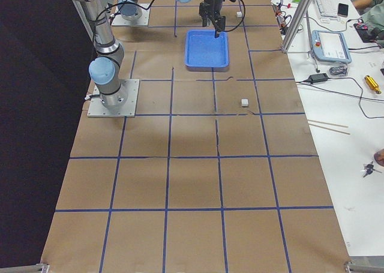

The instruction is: Assemble white blocks and place on blue tray

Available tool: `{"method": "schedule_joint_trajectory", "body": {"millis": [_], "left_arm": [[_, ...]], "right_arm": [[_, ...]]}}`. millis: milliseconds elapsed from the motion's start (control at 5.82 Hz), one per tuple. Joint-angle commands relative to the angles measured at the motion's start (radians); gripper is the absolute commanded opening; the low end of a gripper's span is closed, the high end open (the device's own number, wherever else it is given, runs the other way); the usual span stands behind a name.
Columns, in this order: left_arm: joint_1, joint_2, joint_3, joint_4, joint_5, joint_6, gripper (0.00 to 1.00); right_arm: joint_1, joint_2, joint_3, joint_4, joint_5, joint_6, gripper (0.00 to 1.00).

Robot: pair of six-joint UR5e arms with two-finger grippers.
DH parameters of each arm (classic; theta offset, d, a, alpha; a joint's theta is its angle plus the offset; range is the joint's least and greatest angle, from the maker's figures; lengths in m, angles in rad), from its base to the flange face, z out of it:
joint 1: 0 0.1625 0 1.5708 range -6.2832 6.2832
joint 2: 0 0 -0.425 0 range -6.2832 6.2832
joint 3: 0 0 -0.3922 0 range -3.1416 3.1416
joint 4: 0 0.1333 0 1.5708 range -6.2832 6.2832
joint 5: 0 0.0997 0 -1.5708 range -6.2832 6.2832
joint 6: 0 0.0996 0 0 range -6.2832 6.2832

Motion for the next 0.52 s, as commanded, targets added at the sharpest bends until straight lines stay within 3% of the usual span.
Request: {"method": "schedule_joint_trajectory", "body": {"millis": [0, 172, 343], "left_arm": [[0.005, -0.102, 0.027, 0.148, -0.009, 0.213, 0.97], [0.005, -0.134, 0.056, 0.176, -0.021, 0.214, 0.97], [0.005, -0.168, 0.094, 0.17, -0.013, 0.211, 0.97]], "right_arm": [[-0.166, 0.003, 0.0, 0.005, 0.009, -0.413, 1.0], [-0.202, 0.034, -0.006, -0.004, 0.011, -0.551, 1.0], [-0.242, 0.063, -0.015, -0.084, 0.012, -0.773, 1.0]]}}
